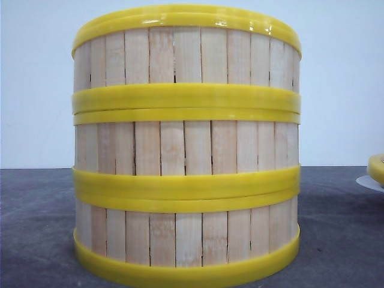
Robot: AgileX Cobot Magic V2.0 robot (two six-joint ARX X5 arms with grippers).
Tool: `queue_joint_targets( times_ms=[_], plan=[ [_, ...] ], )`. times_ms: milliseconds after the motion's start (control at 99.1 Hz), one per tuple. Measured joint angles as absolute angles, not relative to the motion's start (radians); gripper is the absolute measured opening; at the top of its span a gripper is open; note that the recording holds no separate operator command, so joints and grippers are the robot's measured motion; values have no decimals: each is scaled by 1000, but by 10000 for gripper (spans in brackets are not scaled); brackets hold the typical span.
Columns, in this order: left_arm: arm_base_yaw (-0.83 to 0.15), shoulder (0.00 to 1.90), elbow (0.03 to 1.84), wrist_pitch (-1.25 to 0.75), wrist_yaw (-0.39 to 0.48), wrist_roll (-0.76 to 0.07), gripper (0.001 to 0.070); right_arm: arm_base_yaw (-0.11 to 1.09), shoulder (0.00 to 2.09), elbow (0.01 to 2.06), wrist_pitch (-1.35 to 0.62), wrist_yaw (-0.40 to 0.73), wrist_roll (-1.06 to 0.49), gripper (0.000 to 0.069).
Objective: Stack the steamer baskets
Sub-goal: 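Lower the basket onto the stack and open the right gripper, then grasp the woven lid's yellow center hub with the right gripper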
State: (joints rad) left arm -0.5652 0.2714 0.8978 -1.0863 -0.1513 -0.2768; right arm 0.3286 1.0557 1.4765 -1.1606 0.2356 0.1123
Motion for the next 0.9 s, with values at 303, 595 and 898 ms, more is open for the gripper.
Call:
queue_joint_targets(
  times_ms=[303,595,898],
  plan=[
    [-565,272,898,-1085,-151,-276,356,194,1061,1398,-1163,175,115,385],
    [-565,272,898,-1089,-151,-276,356,63,1069,1178,-1102,85,140,385],
    [-565,272,898,-1098,-151,-276,356,-60,1095,973,-973,18,159,385]
  ],
)
